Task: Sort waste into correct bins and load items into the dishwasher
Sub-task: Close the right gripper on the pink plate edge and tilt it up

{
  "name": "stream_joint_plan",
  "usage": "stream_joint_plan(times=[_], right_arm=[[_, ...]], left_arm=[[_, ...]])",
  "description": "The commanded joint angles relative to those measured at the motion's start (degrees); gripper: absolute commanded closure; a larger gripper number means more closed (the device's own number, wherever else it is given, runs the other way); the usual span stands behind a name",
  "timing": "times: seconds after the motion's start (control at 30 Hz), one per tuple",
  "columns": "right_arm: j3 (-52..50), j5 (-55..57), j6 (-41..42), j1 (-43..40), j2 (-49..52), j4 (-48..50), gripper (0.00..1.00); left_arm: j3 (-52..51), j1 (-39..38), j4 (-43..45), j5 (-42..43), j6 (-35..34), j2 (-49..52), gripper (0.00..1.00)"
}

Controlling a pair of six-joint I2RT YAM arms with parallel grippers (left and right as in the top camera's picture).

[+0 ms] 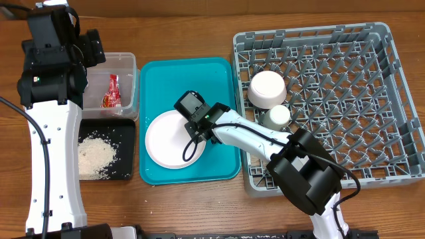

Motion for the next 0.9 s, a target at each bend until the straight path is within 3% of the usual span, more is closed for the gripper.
stream_joint_plan(times=[0.0,0.13,0.57,0.87], right_arm=[[0.0,0.57,-0.15,-0.26,0.33,0.17,0.83],[0.0,0.35,-0.13,-0.26,0.33,0.09,0.96],[5.81,0.35,0.09,-1.33,-2.99,-3.52,0.96],[4.37,0.37,0.31,-1.33,-2.29,-1.38,0.96]], left_arm=[[0.76,-0.07,0.24,0.2,-0.63,0.04,0.0],[0.76,-0.07,0.24,0.2,-0.63,0.04,0.0],[0.76,-0.07,0.24,0.2,-0.63,0.04,0.0],[0.76,-0.07,0.24,0.2,-0.63,0.04,0.0]])
